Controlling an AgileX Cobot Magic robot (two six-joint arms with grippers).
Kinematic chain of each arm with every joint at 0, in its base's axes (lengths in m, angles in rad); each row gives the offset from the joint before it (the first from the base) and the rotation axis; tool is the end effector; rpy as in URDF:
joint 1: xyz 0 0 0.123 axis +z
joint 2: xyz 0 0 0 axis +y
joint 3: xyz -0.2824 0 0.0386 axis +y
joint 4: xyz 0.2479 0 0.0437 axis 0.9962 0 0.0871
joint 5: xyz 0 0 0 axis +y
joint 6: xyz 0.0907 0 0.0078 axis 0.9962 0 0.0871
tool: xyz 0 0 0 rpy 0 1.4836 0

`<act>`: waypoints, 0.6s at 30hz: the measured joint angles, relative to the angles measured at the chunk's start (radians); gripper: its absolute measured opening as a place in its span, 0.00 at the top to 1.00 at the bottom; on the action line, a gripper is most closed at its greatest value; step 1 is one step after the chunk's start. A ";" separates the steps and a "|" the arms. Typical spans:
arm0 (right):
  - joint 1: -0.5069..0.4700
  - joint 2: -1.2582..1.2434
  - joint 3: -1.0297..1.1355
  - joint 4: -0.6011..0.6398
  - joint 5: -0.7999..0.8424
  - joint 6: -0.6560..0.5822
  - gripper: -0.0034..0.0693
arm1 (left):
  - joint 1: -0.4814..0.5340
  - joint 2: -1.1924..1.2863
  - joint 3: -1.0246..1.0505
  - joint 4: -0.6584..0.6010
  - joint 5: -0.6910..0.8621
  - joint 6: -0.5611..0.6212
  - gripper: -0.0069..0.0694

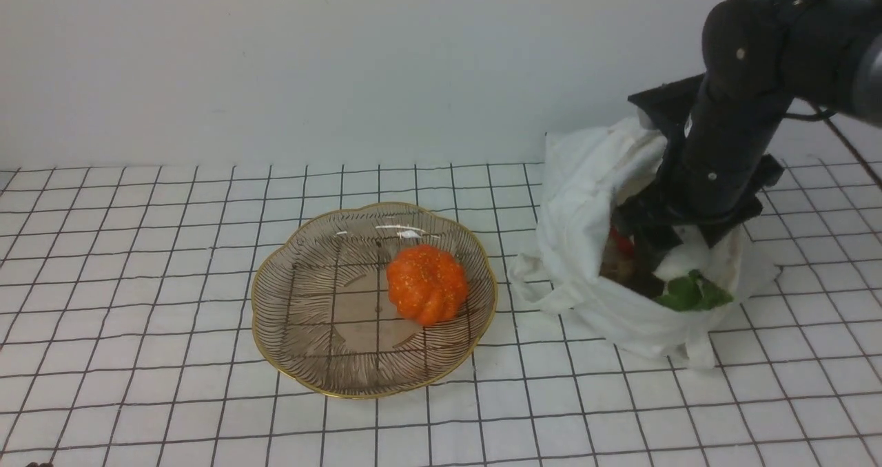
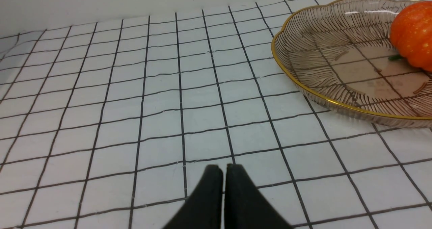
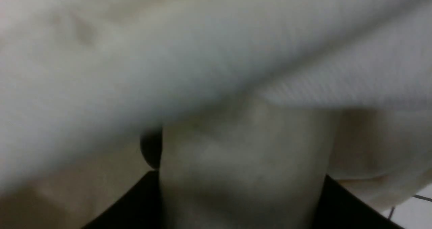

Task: Take vegetables from bag on white checkered tablecloth place on plate.
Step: 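Take the vegetable out of the bag and place it on the plate with the right gripper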

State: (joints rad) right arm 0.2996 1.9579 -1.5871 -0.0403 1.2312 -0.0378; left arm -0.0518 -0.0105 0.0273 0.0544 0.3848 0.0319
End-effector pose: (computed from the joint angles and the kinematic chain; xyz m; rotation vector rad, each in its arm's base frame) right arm 0.3777 0.1130 0.2300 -0.5360 3.0337 -0.0474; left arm 0.0524 -0.0008 0.1699 0.1124 1.8815 0.0401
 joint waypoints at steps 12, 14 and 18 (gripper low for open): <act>0.000 -0.113 0.126 0.080 -0.010 -0.004 0.31 | 0.000 0.000 0.000 0.000 0.000 0.000 0.92; 0.000 -0.150 0.158 0.080 -0.008 -0.004 0.31 | 0.000 0.000 0.000 0.000 0.000 0.000 0.92; 0.000 -0.290 0.217 0.103 0.002 -0.004 0.31 | 0.000 0.000 0.000 0.000 0.000 0.000 0.92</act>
State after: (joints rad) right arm 0.2996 1.6680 -1.3705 0.0623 1.2333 -0.0415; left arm -0.0518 -0.0105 0.0273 0.0544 0.3848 0.0319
